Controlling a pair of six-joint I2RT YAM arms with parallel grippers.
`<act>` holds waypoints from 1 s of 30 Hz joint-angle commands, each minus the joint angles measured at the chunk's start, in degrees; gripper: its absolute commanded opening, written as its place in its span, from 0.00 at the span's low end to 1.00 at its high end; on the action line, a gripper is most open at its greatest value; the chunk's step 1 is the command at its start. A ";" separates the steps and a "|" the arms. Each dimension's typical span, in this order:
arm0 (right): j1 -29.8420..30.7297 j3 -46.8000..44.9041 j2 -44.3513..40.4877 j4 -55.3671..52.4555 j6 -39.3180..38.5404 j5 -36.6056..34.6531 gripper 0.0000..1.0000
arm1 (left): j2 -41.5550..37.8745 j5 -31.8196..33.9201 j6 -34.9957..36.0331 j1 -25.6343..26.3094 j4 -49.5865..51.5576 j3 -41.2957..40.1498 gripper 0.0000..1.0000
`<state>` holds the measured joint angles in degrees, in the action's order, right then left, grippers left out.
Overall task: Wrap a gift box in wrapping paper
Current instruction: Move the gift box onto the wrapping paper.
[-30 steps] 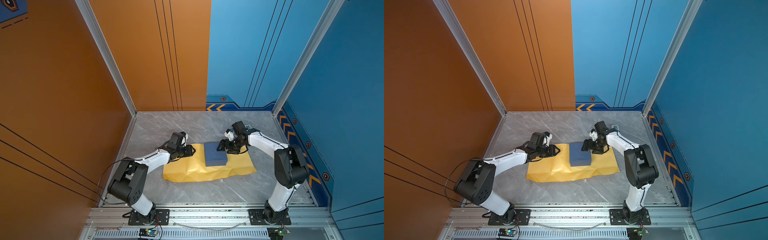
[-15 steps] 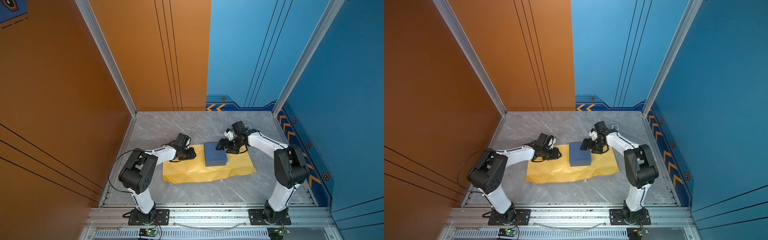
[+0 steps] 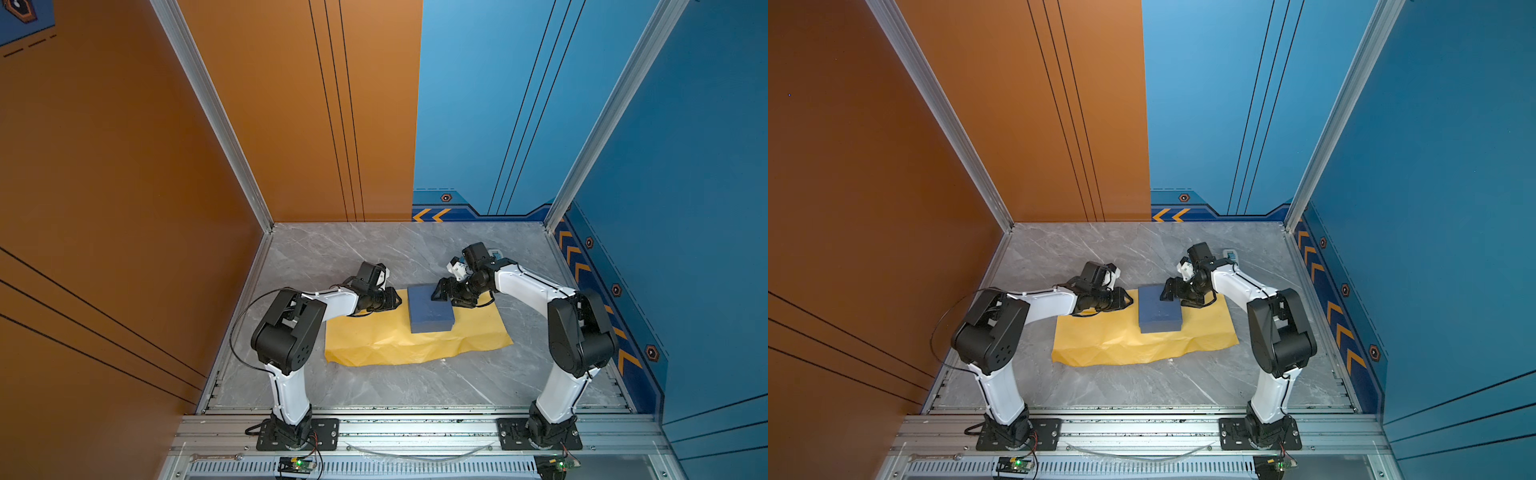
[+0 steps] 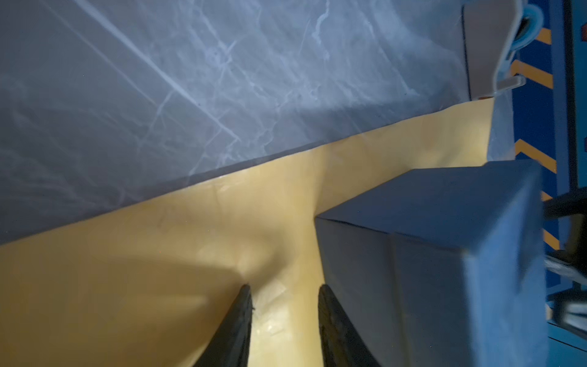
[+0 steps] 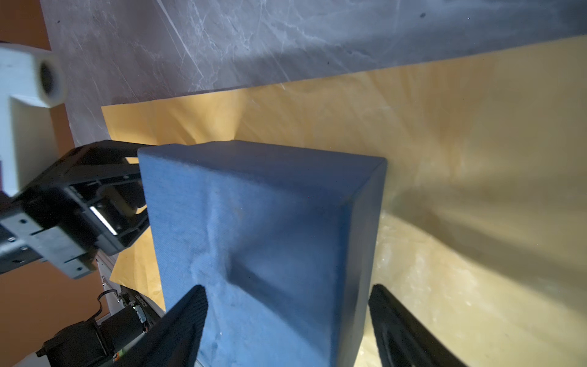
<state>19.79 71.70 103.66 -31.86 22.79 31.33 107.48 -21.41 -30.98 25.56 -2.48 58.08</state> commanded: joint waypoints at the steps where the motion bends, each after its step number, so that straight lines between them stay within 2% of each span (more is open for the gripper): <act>1: 0.59 0.05 0.88 0.08 -1.57 0.49 0.79 | 0.96 1.27 -0.03 0.45 1.55 -0.59 0.37; 8: 1.73 0.12 1.02 0.65 -4.47 1.28 0.66 | 0.66 3.41 0.90 0.45 3.80 -1.71 0.37; 20: 3.77 -0.92 0.64 0.69 -7.23 2.51 0.59 | 0.24 4.13 0.77 0.45 3.32 -2.25 0.37; 22: 3.55 -1.30 -0.40 1.37 -6.60 2.96 0.61 | -0.43 4.18 0.96 0.36 2.95 -2.36 0.38; 25: 2.06 -2.48 -4.36 3.70 -3.92 3.82 0.76 | -3.18 4.44 2.00 -0.29 2.99 -1.39 0.44; 26: 1.19 -3.26 -6.07 4.87 -2.76 4.37 0.77 | -4.23 4.52 2.63 -0.55 3.38 -0.38 0.47; 30: -3.43 -9.47 -11.70 11.23 5.32 3.88 0.76 | -7.63 3.57 7.30 -1.15 5.93 5.06 0.54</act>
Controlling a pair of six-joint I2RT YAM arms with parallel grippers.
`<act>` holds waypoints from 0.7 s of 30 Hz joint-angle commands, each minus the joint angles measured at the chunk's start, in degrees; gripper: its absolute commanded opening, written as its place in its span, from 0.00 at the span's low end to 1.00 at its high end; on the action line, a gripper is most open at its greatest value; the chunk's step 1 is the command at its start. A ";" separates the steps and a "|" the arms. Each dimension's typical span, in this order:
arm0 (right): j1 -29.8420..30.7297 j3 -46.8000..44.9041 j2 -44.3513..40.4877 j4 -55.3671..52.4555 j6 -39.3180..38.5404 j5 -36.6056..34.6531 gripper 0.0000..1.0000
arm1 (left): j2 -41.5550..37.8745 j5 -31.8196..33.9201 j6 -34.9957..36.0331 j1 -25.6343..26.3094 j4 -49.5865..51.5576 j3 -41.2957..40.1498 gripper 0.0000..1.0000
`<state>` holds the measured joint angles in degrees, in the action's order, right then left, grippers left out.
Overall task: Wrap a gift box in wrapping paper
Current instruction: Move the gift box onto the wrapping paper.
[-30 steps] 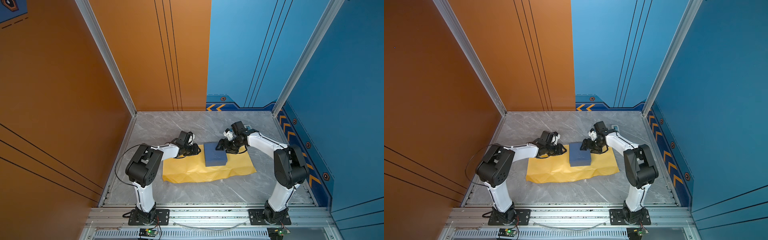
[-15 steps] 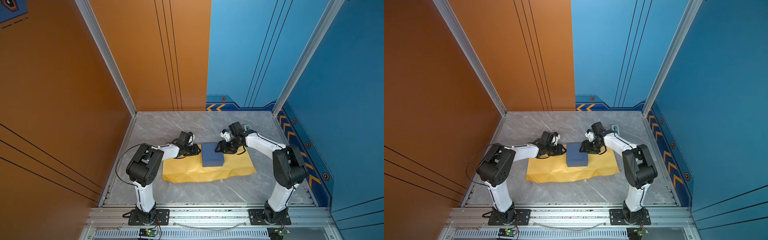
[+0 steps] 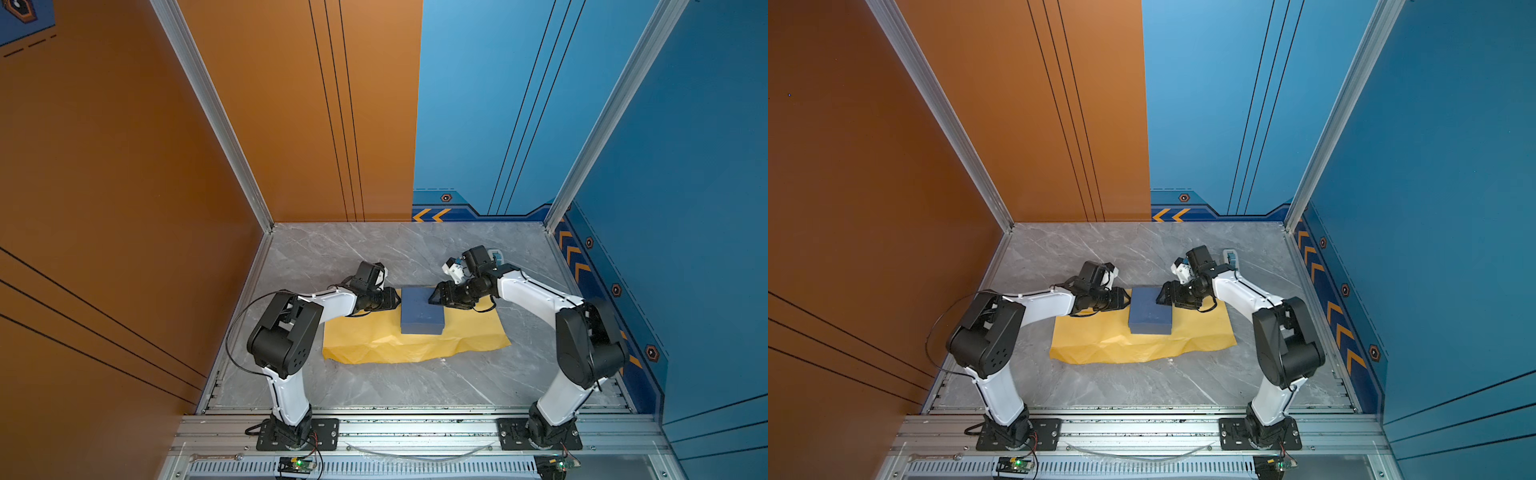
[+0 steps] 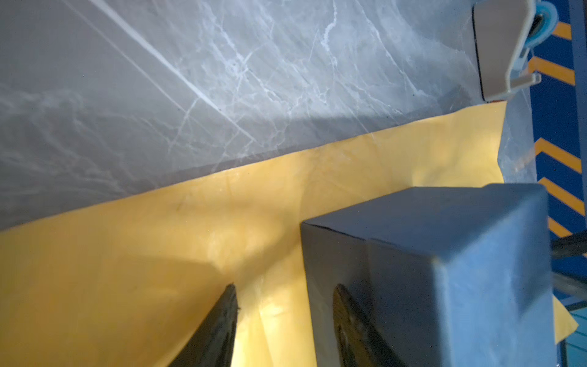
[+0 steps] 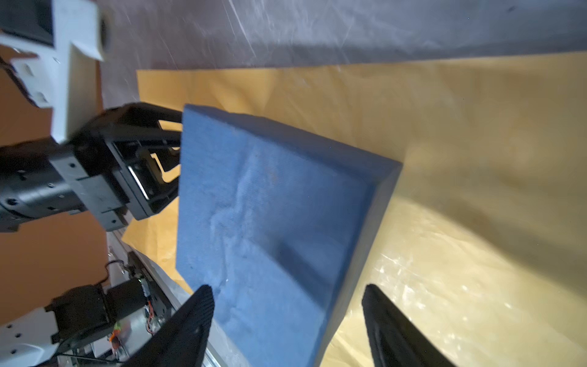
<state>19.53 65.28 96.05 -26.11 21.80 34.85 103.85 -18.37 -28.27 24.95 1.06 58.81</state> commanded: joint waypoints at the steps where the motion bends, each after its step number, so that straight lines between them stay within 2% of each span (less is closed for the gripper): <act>1: -4.67 -5.00 -4.96 7.32 9.43 -0.92 0.75 | -4.47 0.03 6.76 -0.49 3.20 6.03 0.55; 4: -6.16 -10.29 -5.32 13.39 15.57 -3.27 0.67 | -3.36 -3.18 13.64 -0.11 6.53 12.45 0.59; 6: -5.11 -10.36 -3.54 13.84 16.95 -4.87 0.61 | -0.49 -6.89 18.58 0.19 11.41 18.03 0.59; 8: -3.96 -9.14 -0.76 12.87 17.50 -7.16 0.55 | 4.32 -12.09 24.33 0.76 17.79 25.05 0.59; 11: -3.71 -9.08 2.32 14.87 19.32 -8.67 0.49 | 11.16 -15.52 30.30 2.41 26.14 34.73 0.57; 17: -3.84 -9.87 6.59 16.29 21.22 -10.49 0.39 | 21.39 -20.26 40.33 6.55 33.15 47.28 0.58; 21: -4.05 -11.50 7.26 16.32 22.23 -11.94 0.34 | 27.99 -23.41 42.36 8.57 38.58 56.27 0.60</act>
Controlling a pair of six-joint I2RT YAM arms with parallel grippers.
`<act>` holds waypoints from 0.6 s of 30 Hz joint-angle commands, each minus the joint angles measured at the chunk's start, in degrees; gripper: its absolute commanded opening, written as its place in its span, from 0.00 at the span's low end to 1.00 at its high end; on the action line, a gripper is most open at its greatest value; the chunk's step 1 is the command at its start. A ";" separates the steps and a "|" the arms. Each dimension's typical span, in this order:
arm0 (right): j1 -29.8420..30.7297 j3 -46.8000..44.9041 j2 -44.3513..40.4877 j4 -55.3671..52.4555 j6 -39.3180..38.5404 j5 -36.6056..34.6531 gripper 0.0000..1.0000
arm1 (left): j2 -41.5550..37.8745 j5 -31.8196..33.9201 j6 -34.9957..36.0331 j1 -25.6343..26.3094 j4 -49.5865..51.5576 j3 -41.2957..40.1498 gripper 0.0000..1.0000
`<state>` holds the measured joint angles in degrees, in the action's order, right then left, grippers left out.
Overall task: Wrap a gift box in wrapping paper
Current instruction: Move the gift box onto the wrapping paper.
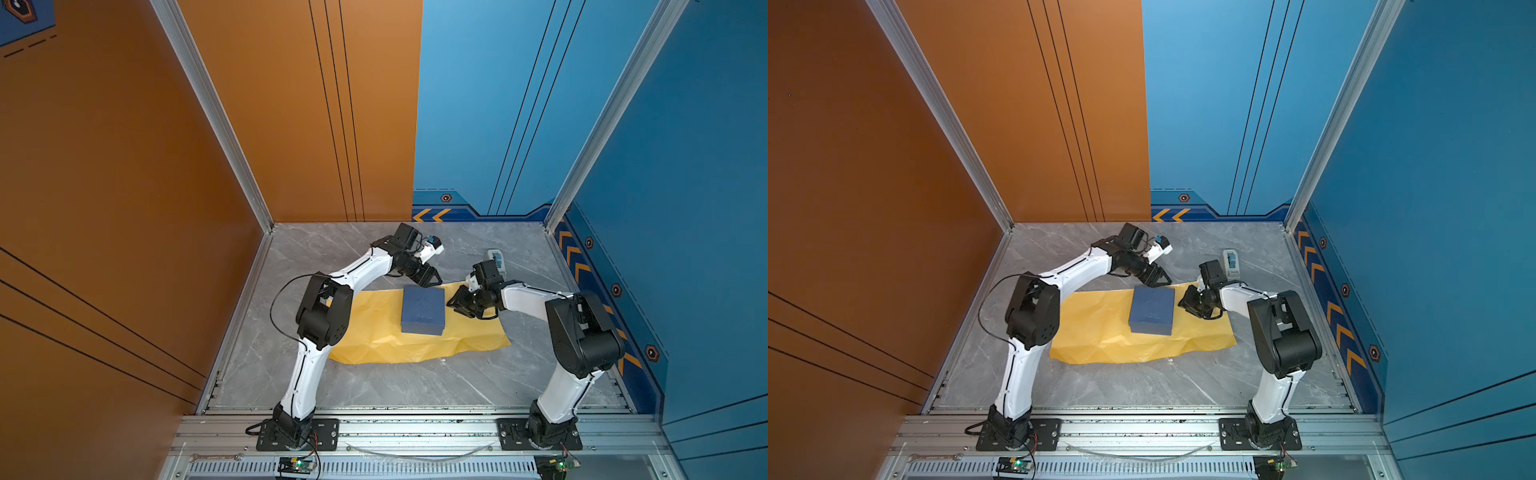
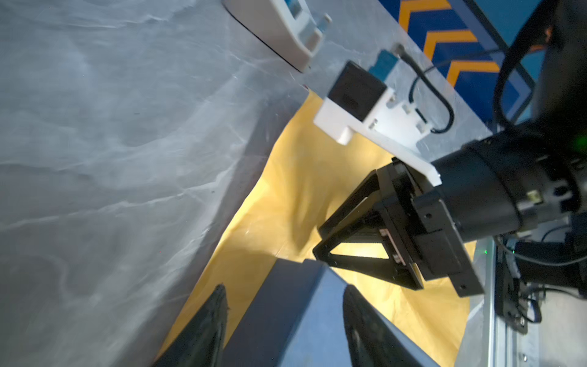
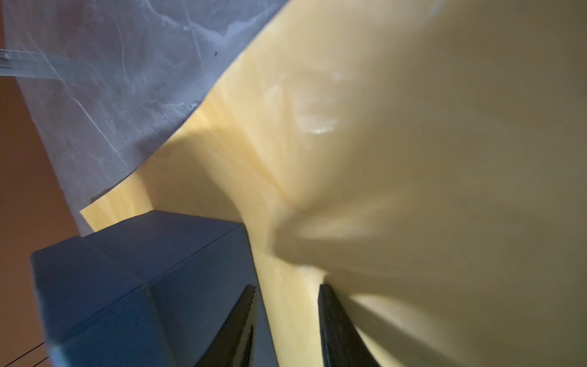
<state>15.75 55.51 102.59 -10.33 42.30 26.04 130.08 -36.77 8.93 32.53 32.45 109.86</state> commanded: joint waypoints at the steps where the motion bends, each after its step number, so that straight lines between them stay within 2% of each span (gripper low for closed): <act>1: -0.36 -2.09 0.70 0.43 1.83 -3.48 0.33 | 3.29 -6.12 5.51 1.50 8.63 7.21 0.60; 7: -0.28 -4.35 1.25 1.48 3.45 -4.84 0.28 | 8.56 -9.38 7.54 3.32 14.03 14.83 0.59; 18: -0.45 -6.11 1.21 1.89 4.46 -6.00 0.25 | 8.86 -11.70 14.77 3.16 23.47 16.33 0.51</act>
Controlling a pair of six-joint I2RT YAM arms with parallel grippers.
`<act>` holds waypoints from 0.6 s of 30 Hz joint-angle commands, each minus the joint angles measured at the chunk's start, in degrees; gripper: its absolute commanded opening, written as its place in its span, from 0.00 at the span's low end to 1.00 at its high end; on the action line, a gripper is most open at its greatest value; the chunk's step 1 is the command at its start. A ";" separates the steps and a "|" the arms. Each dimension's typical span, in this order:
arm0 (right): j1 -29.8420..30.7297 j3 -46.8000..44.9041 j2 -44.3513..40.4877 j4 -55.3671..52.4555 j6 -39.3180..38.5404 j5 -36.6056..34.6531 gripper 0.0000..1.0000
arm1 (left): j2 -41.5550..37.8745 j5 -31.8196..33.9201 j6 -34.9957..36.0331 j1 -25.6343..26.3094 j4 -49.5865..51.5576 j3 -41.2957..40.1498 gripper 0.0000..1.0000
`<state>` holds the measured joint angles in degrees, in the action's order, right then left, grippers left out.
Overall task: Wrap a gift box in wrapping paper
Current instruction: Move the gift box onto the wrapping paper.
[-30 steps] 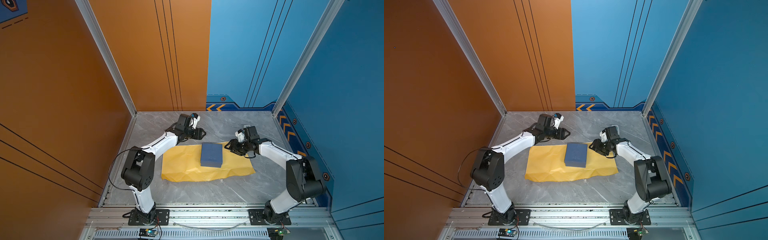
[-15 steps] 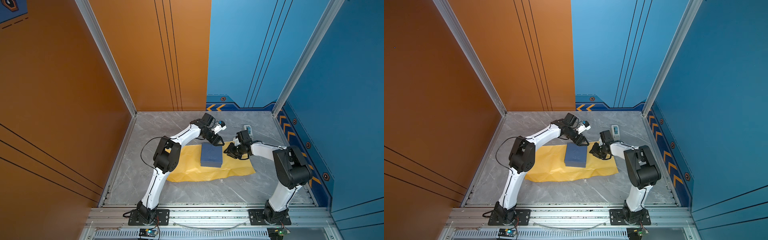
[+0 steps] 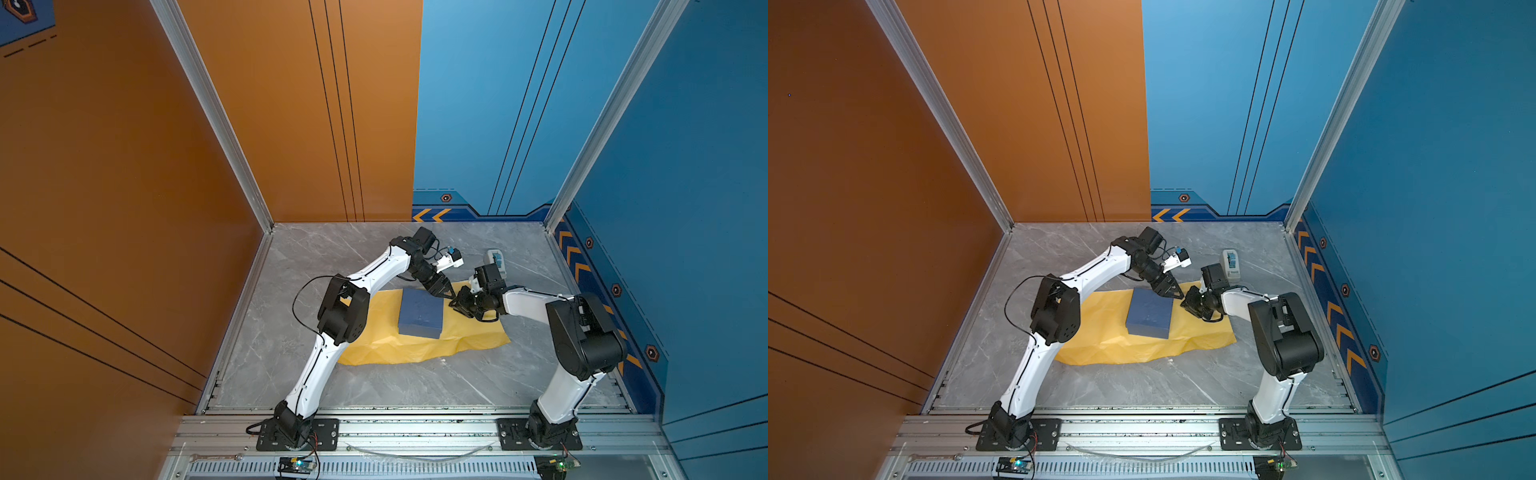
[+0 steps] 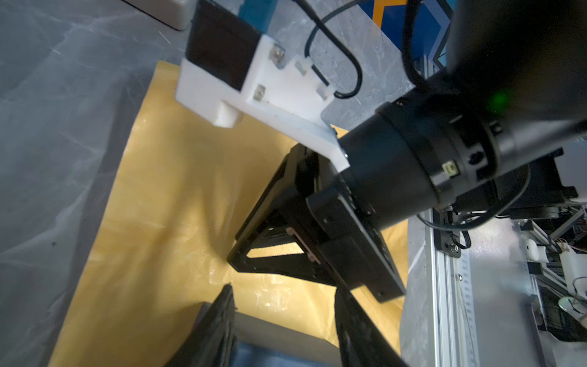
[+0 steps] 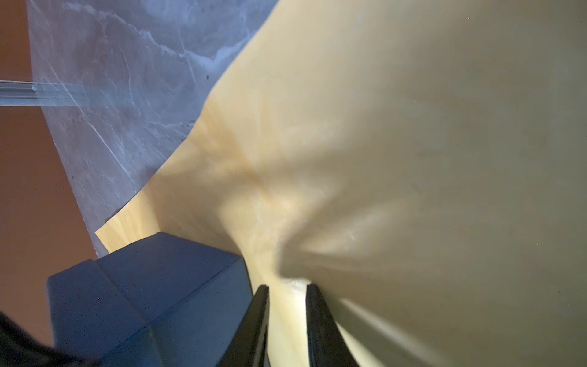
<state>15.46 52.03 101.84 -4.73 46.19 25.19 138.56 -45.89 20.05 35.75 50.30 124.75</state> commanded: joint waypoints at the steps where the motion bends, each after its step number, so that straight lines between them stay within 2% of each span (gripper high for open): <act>1: -0.17 -2.72 1.84 -3.66 0.65 -5.17 0.25 | 0.13 -2.54 3.94 -0.14 6.19 1.10 0.51; 12: 0.04 -2.72 1.60 -3.70 0.85 -5.76 0.24 | -3.02 -2.14 4.36 -0.59 6.63 -1.96 0.51; 18: 0.79 -2.01 0.90 -4.17 0.57 -6.07 0.27 | -4.26 1.92 -0.81 -2.89 6.64 0.30 0.64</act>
<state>15.77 51.79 101.58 -4.36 46.59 24.71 137.53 -45.32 21.63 34.92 55.35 123.79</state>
